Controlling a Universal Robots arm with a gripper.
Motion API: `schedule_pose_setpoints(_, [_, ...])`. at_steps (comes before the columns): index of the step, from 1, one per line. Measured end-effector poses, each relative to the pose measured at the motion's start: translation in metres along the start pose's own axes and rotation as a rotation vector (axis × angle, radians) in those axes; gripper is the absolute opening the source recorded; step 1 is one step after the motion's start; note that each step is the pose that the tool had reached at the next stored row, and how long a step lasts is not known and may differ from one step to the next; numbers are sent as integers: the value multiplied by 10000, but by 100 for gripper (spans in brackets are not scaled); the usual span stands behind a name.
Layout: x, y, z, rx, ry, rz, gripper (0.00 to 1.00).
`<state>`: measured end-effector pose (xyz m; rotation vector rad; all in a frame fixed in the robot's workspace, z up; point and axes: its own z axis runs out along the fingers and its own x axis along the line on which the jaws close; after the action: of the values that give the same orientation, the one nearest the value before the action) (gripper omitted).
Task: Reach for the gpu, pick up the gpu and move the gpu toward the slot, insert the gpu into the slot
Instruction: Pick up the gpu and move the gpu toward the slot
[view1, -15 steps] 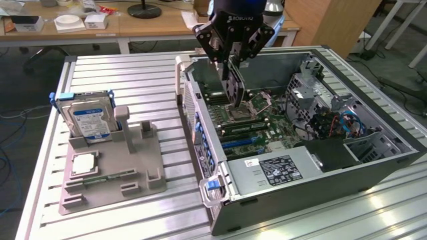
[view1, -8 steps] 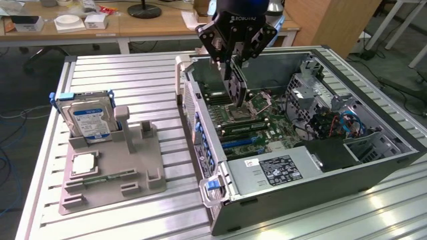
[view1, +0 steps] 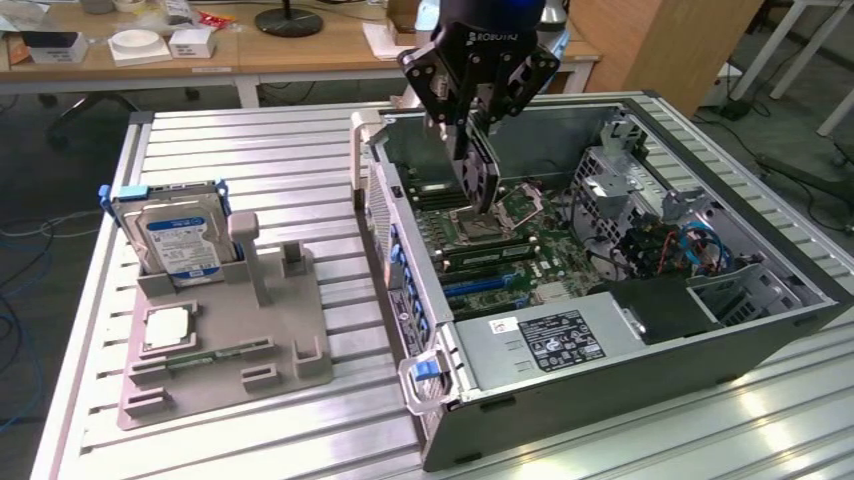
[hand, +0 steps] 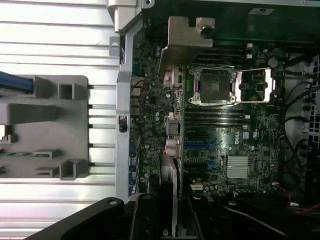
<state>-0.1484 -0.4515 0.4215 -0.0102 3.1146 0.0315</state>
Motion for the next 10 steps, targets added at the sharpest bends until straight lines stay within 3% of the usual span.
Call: schedule_pose_setpoints(10, [-74,0,2,0,1,-6,27])
